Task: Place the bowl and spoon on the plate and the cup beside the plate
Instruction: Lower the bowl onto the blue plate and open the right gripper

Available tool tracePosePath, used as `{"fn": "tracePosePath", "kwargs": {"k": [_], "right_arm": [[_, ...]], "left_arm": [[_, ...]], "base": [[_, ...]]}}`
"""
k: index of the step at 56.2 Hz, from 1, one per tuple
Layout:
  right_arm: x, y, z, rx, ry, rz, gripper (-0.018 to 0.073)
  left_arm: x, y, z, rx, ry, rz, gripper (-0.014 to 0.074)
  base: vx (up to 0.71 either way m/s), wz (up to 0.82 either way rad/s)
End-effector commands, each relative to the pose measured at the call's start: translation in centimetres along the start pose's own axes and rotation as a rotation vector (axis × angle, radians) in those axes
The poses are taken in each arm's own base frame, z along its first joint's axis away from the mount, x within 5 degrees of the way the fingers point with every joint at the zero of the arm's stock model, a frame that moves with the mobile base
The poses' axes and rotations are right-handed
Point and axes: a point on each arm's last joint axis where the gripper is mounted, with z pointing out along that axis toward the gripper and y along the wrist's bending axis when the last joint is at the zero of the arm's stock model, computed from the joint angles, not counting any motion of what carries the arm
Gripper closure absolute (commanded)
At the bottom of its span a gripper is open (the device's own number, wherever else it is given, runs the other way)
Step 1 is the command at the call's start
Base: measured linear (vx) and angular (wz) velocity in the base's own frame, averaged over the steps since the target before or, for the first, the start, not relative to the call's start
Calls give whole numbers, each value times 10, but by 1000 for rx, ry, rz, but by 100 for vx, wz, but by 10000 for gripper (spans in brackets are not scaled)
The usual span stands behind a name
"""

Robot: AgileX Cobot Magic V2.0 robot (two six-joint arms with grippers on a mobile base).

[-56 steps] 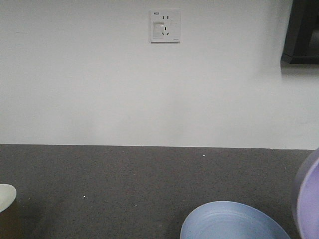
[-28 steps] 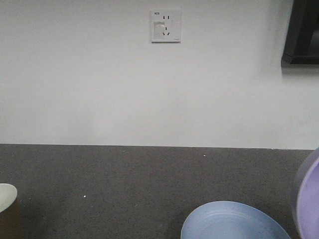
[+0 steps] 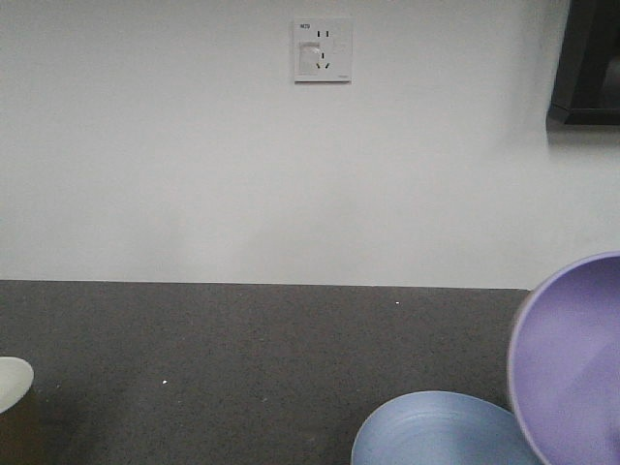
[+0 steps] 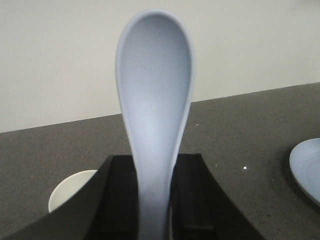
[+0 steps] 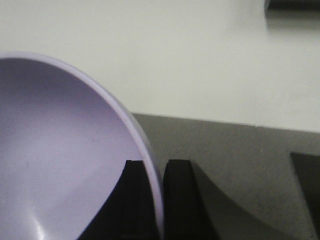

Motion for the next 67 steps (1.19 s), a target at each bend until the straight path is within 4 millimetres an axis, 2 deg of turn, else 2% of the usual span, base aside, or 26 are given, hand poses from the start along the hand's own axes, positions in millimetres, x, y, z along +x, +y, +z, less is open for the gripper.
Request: {"fn": "tracePosePath", "kwargs": {"k": [1, 5, 11, 16, 23, 31, 39, 51, 58, 67], "right_arm": [[-12, -4, 34, -23, 66, 4, 568], [-5, -4, 73, -74, 214, 17, 568], [0, -4, 118, -104, 344, 41, 568], [13, -7, 158, -118, 463, 65, 568], [30, -12, 199, -136, 593, 89, 568], [43, -15, 229, -151, 688, 104, 568], [56, -17, 243, -151, 730, 112, 566], [55, -17, 242, -157, 731, 103, 525], [56, -16, 241, -166, 746, 107, 445], [57, -15, 240, -172, 760, 108, 283]], "left_arm": [[-14, -1, -3, 12, -101, -14, 596], [-14, -1, -3, 12, -95, -14, 596], [-14, -1, -3, 12, -95, -14, 596], [-13, -1, -3, 13, -86, -14, 596], [-11, -1, -2, 13, -71, -14, 596], [-9, -1, -2, 14, -47, -14, 596], [-7, -1, -2, 14, -19, -14, 596], [-6, -1, -2, 14, -10, -14, 596], [-6, -2, -2, 17, -10, -18, 596], [-6, -2, -2, 26, -10, -31, 596]], "base": [[0, 0], [0, 0], [0, 0], [0, 0], [0, 0], [0, 0], [0, 0], [0, 0], [0, 0], [0, 0]]}}
